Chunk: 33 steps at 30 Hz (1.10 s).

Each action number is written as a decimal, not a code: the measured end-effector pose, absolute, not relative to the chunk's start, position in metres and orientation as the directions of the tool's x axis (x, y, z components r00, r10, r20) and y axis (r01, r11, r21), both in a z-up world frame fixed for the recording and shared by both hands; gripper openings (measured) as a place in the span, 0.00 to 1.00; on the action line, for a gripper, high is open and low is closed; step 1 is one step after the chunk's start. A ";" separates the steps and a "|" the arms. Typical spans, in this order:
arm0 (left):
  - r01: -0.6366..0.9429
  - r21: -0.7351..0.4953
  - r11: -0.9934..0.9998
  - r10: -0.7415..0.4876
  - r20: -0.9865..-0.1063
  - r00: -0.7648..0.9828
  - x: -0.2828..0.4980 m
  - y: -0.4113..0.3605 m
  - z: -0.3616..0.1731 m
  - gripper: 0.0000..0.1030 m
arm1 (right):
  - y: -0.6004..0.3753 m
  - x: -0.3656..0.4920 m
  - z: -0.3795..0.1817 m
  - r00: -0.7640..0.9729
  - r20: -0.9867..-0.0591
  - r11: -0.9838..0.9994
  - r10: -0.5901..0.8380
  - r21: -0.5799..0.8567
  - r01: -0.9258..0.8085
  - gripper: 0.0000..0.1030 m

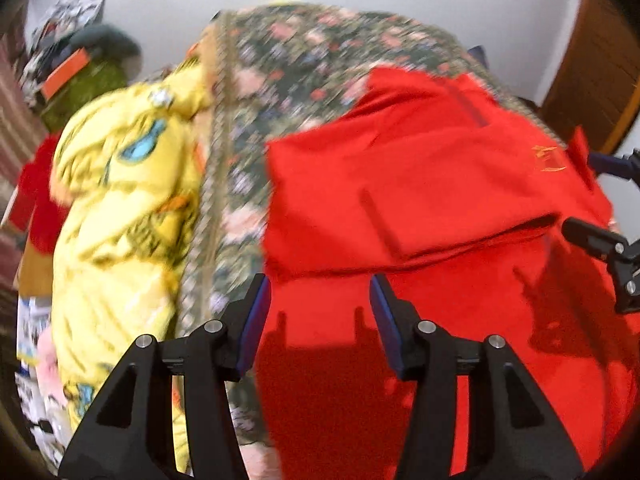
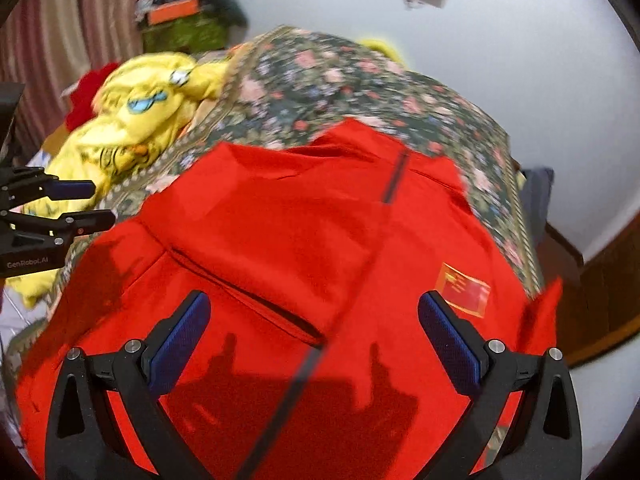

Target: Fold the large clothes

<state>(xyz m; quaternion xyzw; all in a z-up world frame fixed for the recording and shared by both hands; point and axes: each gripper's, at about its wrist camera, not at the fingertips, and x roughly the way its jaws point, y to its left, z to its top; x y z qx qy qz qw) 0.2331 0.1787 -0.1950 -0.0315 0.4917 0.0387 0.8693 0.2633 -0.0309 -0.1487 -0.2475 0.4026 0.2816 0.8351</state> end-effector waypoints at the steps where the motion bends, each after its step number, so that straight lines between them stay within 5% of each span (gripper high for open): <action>1: -0.106 -0.013 0.994 0.043 -0.862 0.506 0.230 0.182 -0.201 0.49 | -0.022 0.265 -0.155 0.505 -0.821 0.702 0.267 -0.193 -0.685 0.98; 13: -0.120 0.030 0.992 0.079 -0.899 0.432 0.247 0.202 -0.261 0.49 | 0.054 0.267 -0.206 0.441 -0.871 0.560 0.215 -0.260 -0.787 0.86; 19: -0.159 -0.035 0.987 0.039 -0.896 0.442 0.262 0.213 -0.266 0.49 | 0.070 0.277 -0.221 0.406 -0.889 0.557 0.213 -0.231 -0.797 0.60; 24: -0.180 -0.059 0.982 0.028 -0.894 0.447 0.263 0.216 -0.269 0.53 | 0.071 0.283 -0.210 0.358 -0.887 0.582 0.291 -0.133 -0.802 0.16; 33: -0.185 -0.035 0.982 0.047 -0.906 0.421 0.262 0.213 -0.263 0.53 | 0.027 0.290 -0.139 0.470 -0.763 0.684 0.444 -0.051 -0.728 0.09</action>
